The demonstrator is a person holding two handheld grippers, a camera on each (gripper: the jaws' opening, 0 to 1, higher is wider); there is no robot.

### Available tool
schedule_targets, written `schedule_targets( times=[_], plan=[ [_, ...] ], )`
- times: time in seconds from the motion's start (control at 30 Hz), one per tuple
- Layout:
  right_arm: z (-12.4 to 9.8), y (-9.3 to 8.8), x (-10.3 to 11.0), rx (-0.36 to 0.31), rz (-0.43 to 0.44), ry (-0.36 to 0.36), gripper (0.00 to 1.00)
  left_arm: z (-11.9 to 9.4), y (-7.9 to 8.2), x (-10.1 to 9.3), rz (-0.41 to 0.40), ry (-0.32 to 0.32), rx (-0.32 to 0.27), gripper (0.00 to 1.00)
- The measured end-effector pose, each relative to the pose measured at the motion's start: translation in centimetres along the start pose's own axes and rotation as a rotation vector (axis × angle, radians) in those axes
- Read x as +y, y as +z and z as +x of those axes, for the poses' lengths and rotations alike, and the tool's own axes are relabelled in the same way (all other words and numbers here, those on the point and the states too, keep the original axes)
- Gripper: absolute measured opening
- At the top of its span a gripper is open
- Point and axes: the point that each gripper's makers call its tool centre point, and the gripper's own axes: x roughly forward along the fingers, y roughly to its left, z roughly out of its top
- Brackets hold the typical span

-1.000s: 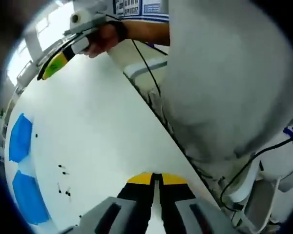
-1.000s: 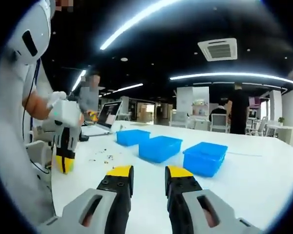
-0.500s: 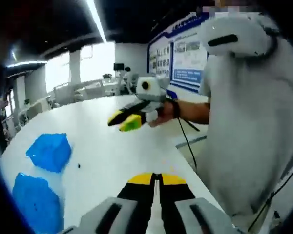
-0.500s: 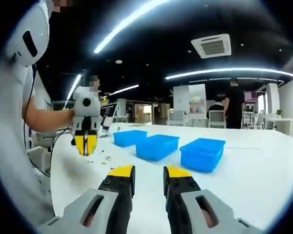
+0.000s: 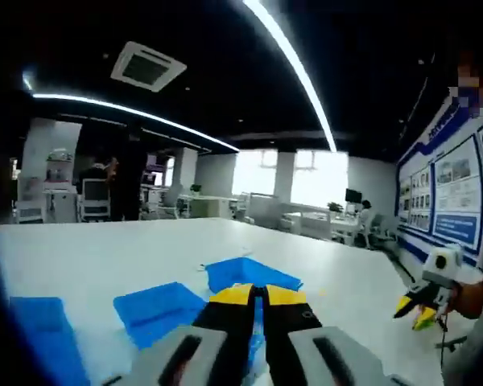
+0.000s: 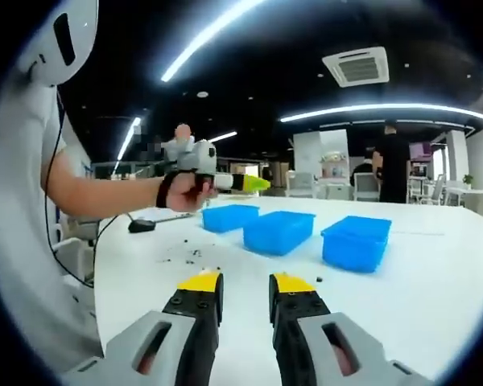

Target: Pick up the resistors one by one and place each resistor into its matching bin, sorting the parts by color and model until every resistor is separated into the correct bin for its type

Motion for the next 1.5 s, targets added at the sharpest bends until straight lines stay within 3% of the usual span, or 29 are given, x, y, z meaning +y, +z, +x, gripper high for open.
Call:
schedule_targets(
  times=[0.1,0.5,0.57,0.6,0.73,0.93,1.3,1.43,1.5],
  plan=[
    [0.1,-0.4,-0.1,0.012,0.005,-0.006,0.25,0.6,-0.9,2.2,-0.017,0.085,0.052,0.07],
    [-0.6,-0.2,-0.5,0.013,-0.005,-0.034,0.25,1.4,-2.1,2.2,0.072,0.074,0.108,0.07],
    [-0.8,-0.2,-0.2,0.016,-0.009,-0.035,0.25,1.4,-2.4,2.7,0.073,0.104,0.134,0.15],
    [-1.0,-0.2,-0.1,0.017,-0.01,-0.036,0.25,1.4,-2.5,2.9,0.079,0.11,0.14,0.23],
    [-1.5,-0.1,0.0,0.017,-0.012,-0.044,0.25,1.4,-2.2,3.4,0.067,0.129,0.135,0.28],
    [-3.2,0.1,-1.0,0.001,-0.001,-0.091,0.25,2.1,-0.9,4.3,0.059,0.139,0.113,0.27],
    [-4.2,-0.5,-2.7,0.0,0.015,-0.133,0.25,2.3,-1.3,0.8,0.099,0.094,0.135,0.26],
    [-4.0,-0.7,-3.3,-0.002,0.037,-0.133,0.25,2.5,-0.8,-1.8,0.136,-0.011,0.143,0.22],
    [-3.8,-0.5,-3.5,-0.001,0.034,-0.132,0.25,2.5,-0.4,-2.3,0.199,-0.014,0.154,0.22]
  ],
)
